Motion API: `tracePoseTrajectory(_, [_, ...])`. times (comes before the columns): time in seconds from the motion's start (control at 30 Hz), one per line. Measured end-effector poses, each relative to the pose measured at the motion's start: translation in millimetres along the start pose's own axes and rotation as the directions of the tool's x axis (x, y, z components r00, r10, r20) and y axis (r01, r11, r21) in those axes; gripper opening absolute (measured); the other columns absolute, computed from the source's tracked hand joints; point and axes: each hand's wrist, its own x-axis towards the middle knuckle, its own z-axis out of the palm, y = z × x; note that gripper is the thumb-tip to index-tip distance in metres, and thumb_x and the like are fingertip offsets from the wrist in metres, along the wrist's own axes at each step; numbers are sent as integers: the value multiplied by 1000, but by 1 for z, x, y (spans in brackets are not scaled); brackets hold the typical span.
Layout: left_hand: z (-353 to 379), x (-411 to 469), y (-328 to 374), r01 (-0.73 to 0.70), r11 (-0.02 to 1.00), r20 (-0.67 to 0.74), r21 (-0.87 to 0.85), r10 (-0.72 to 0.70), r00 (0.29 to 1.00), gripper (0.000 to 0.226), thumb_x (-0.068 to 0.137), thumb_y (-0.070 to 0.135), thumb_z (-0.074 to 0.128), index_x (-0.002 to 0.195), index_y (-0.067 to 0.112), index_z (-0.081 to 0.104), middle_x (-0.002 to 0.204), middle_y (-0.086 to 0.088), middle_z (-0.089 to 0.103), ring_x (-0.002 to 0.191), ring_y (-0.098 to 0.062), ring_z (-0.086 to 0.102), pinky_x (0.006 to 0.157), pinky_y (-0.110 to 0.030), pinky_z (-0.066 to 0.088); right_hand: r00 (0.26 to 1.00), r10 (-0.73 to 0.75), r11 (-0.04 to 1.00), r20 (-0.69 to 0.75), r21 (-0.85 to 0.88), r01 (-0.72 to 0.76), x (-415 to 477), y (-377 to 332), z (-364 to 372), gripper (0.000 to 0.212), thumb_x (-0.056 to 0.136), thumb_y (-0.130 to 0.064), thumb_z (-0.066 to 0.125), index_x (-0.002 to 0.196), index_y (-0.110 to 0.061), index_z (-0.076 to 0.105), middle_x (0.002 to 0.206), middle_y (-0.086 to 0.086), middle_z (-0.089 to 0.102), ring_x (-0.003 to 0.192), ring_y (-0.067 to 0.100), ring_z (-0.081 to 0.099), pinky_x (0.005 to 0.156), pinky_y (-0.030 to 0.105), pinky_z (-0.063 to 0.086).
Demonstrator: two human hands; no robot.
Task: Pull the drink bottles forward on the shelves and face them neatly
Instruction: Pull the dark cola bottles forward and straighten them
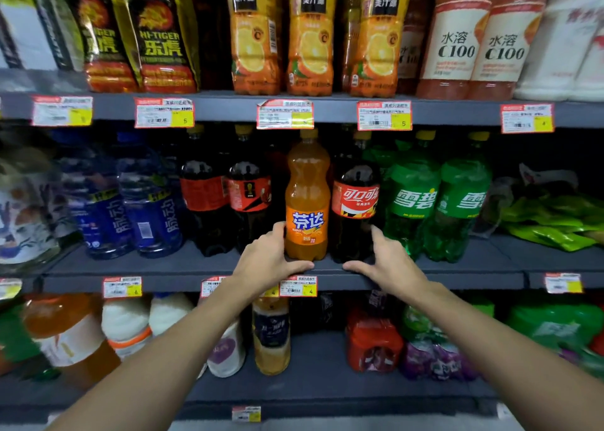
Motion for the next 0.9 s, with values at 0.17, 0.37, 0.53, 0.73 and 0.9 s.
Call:
tracePoseTrajectory(0.17, [4, -2, 0, -7, 1000, -3, -3, 7, 1000, 90, 70, 73, 71, 138, 27, 34, 117, 6, 66, 103, -18, 66, 82, -35, 54, 1000, 22, 999, -6, -39, -23, -4, -4, 1, 95, 78, -64, 74, 149, -22, 29, 128, 10, 65, 115, 26, 62, 87, 29, 51])
tracePoseTrajectory(0.37, [-7, -12, 5, -9, 1000, -2, 21, 9, 1000, 90, 76, 73, 66, 143, 22, 34, 121, 1, 67, 109, -22, 65, 87, -40, 53, 984, 113, 993, -138, 33, -110, -19, -22, 2, 96, 71, -61, 81, 144, -18, 37, 134, 5, 60, 122, 23, 58, 98, 36, 50])
tracePoseTrajectory(0.53, [-29, -33, -25, -20, 999, -185, -25, 15, 983, 55, 85, 68, 57, 123, 28, 53, 81, 14, 60, 79, -13, 65, 71, -37, 52, 872, 190, 981, -451, 120, -151, -41, -66, 30, 52, 76, -60, 76, 100, -27, 43, 98, -6, 48, 84, 16, 55, 68, 35, 46])
tracePoseTrajectory(0.73, [-51, -49, -70, 64, 993, -447, -104, -104, 888, 34, 89, 49, 67, 108, 25, 51, 93, 10, 50, 64, -13, 56, 55, -30, 41, 887, -60, 979, -458, 148, 143, -37, -148, 79, 28, 88, -40, 73, 103, -17, 64, 100, -6, 59, 89, 7, 58, 78, 31, 52])
tracePoseTrajectory(0.9, [-56, -50, -85, 303, 947, -430, -108, -319, 844, 63, 90, 54, 65, 133, 13, 43, 125, -9, 49, 81, -31, 68, 59, -33, 39, 934, 60, 983, -352, 183, 6, -24, -198, 117, 66, 90, -47, 67, 144, -13, 45, 139, 0, 48, 120, 18, 54, 94, 34, 48])
